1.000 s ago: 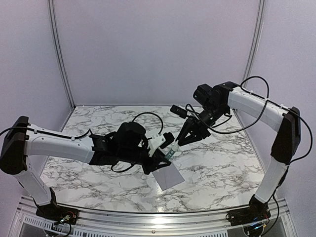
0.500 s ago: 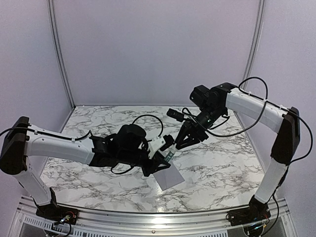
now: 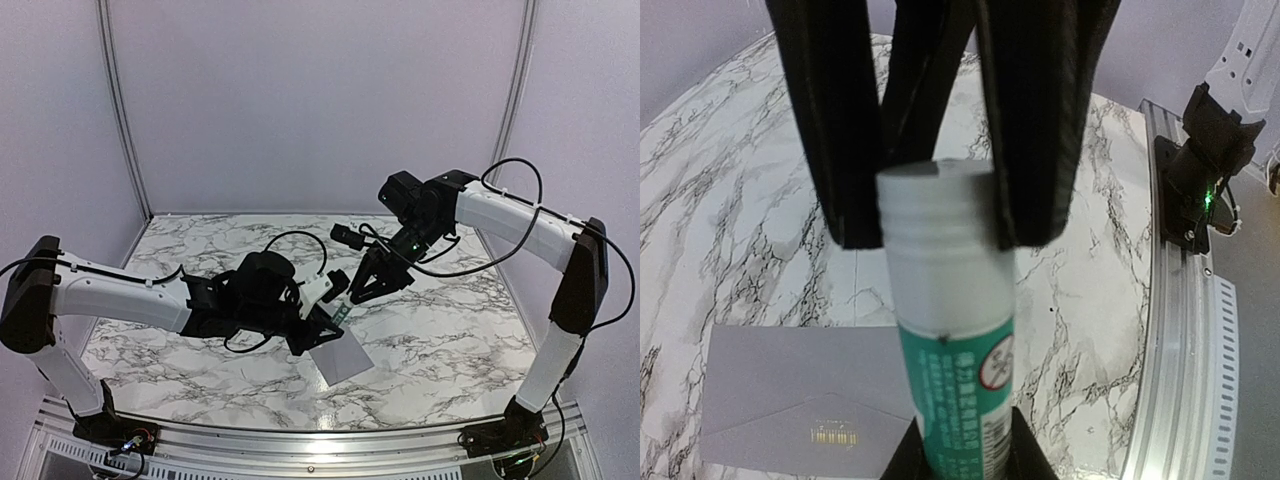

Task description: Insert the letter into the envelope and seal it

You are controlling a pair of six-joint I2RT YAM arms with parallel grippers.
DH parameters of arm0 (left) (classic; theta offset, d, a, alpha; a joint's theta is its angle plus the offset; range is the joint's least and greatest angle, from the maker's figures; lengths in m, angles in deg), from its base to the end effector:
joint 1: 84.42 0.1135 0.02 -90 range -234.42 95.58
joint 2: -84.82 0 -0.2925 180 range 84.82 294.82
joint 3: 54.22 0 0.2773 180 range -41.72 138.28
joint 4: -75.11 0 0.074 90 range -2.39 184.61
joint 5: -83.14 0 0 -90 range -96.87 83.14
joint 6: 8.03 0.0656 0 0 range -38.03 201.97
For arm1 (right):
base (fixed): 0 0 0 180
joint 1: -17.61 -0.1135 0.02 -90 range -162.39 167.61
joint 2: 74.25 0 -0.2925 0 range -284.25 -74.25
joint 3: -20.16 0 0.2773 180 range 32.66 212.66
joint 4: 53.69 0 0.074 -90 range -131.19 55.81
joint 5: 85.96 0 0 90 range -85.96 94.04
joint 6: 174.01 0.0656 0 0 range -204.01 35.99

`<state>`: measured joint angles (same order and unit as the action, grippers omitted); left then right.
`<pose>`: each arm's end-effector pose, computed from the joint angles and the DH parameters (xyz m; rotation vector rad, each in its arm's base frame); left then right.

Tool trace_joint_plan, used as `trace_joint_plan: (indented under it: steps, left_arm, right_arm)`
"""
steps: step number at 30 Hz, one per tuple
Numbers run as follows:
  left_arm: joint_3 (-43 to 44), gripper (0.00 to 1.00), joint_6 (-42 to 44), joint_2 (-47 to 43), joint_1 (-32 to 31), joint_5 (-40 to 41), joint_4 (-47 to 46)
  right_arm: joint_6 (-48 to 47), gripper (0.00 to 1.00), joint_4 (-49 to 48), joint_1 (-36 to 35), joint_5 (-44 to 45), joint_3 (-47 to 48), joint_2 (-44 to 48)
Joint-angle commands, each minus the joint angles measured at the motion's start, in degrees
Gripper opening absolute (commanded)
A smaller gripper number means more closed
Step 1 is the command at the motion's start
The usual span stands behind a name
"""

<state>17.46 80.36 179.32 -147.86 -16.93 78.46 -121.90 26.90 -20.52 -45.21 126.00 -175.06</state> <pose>0.1788 -0.3834 0.2364 1.1975 1.7716 -0.8736 0.2684 0.2739 0.3120 -1.7500 1.9897 1.2132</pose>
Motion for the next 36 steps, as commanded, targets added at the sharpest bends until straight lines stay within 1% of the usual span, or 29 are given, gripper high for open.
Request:
trace_joint_plan:
  steps: [1,3,4,6,8,12,15,18,21,23,29,33,36]
  left_arm:
    - [3.08,0.00,0.71,-0.19,-0.43,-0.16,-13.26]
    - [3.47,0.00,0.86,0.08,-0.54,3.60,-13.35]
    - [3.44,0.00,0.66,0.15,-0.54,5.68,-13.35]
    - [2.97,0.00,0.21,0.58,-0.26,7.28,-13.02]
    - [1.69,0.00,-0.97,0.61,0.17,7.61,-12.92]
    - [-1.92,0.00,-3.05,-0.01,1.06,6.59,-12.57]
    - [-3.80,0.00,-4.17,-0.91,1.75,5.13,-12.56]
    - [-4.50,0.00,-5.06,-1.26,2.53,3.68,-12.56]
    - [-4.32,0.00,-5.27,-1.51,2.88,1.27,-12.77]
    - [-3.58,0.00,-4.57,-1.51,2.88,-2.68,-13.03]
    - [0.30,0.00,-7.03,0.14,2.75,-13.46,-15.31]
    - [0.85,0.00,-8.61,0.27,2.62,-15.63,-17.69]
    - [1.02,0.00,-9.14,-0.06,2.62,-15.75,-18.53]
  right_arm:
    - [2.65,0.15,-2.54,-1.18,-0.48,-2.36,-2.51]
    - [4.59,0.15,-3.48,-1.19,1.21,-2.29,-3.33]
    - [5.66,0.16,-3.96,-1.22,3.46,-1.84,-3.49]
    - [6.92,0.23,-3.91,-0.87,6.35,-0.13,-3.20]
    - [6.71,0.33,-2.78,0.64,6.39,2.41,-2.11]
    - [2.87,0.53,-0.14,6.50,2.30,7.08,1.93]
    - [-1.17,0.61,3.09,10.75,-2.07,9.24,4.04]
    - [-5.97,0.66,6.87,13.50,-6.47,10.91,5.65]
    - [-9.39,0.67,8.64,13.61,-7.97,11.35,6.96]
    - [-12.51,0.65,8.40,13.74,-10.39,9.40,7.77]
    - [-18.64,0.56,5.20,13.65,-18.38,4.49,6.41]
    - [-21.01,0.52,6.04,13.07,-24.72,3.85,4.18]
    - [-22.43,0.52,7.57,11.72,-26.06,4.54,3.22]
